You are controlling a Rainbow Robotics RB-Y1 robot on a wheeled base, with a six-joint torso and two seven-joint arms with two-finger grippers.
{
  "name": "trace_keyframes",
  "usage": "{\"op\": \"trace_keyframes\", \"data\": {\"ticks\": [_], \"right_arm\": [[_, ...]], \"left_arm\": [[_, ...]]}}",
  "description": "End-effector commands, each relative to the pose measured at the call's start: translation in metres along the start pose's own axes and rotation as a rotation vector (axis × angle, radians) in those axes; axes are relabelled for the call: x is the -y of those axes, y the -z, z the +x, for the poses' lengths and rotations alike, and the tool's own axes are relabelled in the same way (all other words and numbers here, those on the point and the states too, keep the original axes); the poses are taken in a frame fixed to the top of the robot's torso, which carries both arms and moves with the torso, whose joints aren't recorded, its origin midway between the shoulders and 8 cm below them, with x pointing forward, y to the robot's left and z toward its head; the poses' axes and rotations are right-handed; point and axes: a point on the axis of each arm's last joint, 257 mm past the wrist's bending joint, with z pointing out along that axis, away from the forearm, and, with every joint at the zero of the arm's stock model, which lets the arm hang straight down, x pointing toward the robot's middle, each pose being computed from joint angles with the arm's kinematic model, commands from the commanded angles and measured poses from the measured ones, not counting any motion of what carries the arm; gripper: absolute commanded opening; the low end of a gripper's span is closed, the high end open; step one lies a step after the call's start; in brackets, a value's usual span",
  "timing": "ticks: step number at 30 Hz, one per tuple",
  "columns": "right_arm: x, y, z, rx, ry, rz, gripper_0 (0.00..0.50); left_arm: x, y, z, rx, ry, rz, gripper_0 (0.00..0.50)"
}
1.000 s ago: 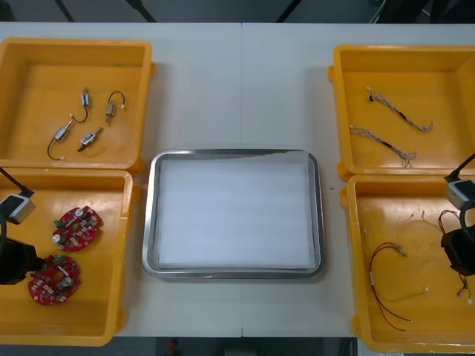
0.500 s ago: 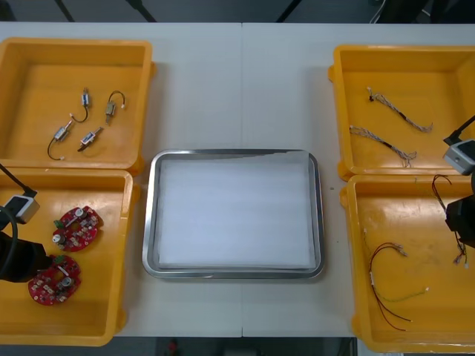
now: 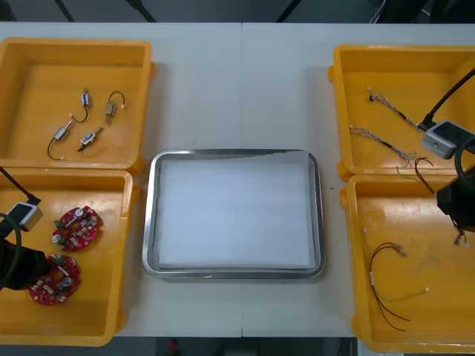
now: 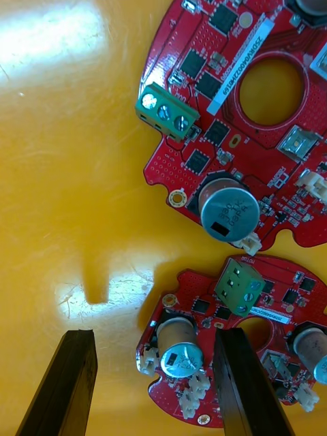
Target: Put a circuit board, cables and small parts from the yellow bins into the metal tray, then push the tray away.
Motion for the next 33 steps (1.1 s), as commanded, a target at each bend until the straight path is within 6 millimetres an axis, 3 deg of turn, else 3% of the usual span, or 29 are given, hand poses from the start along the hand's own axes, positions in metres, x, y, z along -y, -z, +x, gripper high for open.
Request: {"op": "trace_keyframes", "data": {"ticks": [1,9,12,16,17,18,19,21,26,33], "right_arm": [[0.002,0.007,-0.016,-0.016,0.096,0.025,0.000],[-0.001,-0.003,-0.030,-0.044,0.131,0.028,0.000],[0.000,-0.006,-0.031,-0.044,0.131,0.033,0.000],[0.000,-0.006,-0.031,-0.044,0.131,0.033,0.000],[0.000,-0.006,-0.031,-0.044,0.131,0.033,0.000],[0.000,-0.006,-0.031,-0.044,0.131,0.033,0.000],[0.000,-0.006,-0.031,-0.044,0.131,0.033,0.000],[0.000,-0.006,-0.031,-0.044,0.131,0.033,0.000],[0.000,-0.006,-0.031,-0.044,0.131,0.033,0.000],[0.000,-0.006,-0.031,-0.044,0.131,0.033,0.000]], "left_arm": [[0.000,0.000,-0.004,0.010,0.028,-0.007,0.491],[-0.002,0.000,-0.005,0.012,0.027,-0.011,0.390],[-0.002,0.000,-0.006,0.014,0.025,-0.014,0.274],[-0.003,0.000,-0.005,0.012,0.027,-0.016,0.202],[-0.003,-0.001,-0.003,0.010,0.027,-0.017,0.139],[-0.003,-0.001,-0.004,0.010,0.025,-0.018,0.114],[-0.003,-0.001,-0.003,0.009,0.024,-0.016,0.039],[-0.003,-0.001,-0.003,0.009,0.024,-0.016,0.000],[-0.007,0.001,-0.002,0.005,0.014,-0.026,0.000],[-0.024,0.019,0.000,-0.023,-0.054,-0.068,0.000]]}}
